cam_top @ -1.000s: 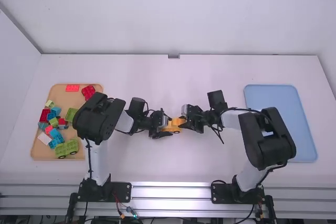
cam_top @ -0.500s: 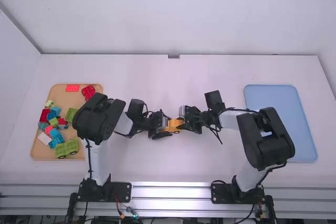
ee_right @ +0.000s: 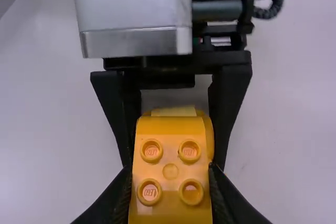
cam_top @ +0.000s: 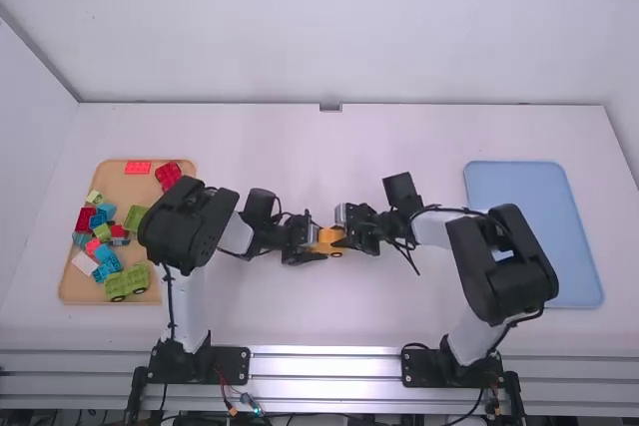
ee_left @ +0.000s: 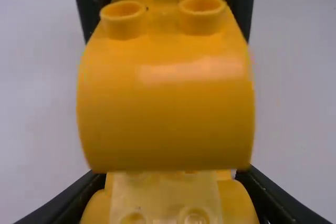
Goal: Assemble lego blocks to make yellow taxi
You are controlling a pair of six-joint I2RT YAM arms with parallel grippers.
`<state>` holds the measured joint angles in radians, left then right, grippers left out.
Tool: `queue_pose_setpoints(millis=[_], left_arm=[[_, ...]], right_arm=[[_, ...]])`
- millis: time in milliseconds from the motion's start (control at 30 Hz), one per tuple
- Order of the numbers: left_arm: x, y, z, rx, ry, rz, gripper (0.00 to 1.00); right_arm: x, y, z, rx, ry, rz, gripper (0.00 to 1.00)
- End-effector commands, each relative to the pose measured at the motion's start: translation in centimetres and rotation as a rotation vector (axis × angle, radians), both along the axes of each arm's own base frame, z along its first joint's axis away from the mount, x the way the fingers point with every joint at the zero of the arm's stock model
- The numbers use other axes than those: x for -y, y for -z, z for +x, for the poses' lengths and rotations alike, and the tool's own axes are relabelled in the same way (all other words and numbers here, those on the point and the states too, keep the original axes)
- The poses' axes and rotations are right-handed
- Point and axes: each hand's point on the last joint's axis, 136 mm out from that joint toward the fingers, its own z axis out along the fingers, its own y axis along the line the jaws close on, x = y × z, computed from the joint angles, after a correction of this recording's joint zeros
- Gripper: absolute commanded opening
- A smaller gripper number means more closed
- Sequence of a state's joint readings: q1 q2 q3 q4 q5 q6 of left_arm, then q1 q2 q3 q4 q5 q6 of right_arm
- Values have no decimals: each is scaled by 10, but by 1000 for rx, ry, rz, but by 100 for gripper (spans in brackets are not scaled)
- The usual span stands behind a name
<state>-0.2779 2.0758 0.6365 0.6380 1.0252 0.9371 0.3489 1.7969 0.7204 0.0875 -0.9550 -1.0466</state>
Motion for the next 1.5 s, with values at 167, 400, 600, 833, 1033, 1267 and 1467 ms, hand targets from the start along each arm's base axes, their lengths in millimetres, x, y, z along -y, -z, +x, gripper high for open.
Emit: queue_pose_setpoints(millis=[167,400,600,833,1033,1267,1467], left_arm=[[1,9,2,-10,68,63,52],[2,6,-4,-6,84,32,53],[1,8,-8,21,79,23,53],[-1,10,-8,35,70,32,53],[1,7,-2,10,49,27,54],[2,5,1,9,51,26,53],[2,5,1,9,51,25,53]], right_arm=[[-4,3,1,14,-13,-25,14],[-6,8,9,-6,24,-24,13],[-7,12,13,-40,33,-8,13],[-7,11,10,-50,14,-12,13],[-12,12,4,-63,1,-21,12],[-9,19,3,-84,11,-41,10],[-10,36,-1,-106,6,-63,8]])
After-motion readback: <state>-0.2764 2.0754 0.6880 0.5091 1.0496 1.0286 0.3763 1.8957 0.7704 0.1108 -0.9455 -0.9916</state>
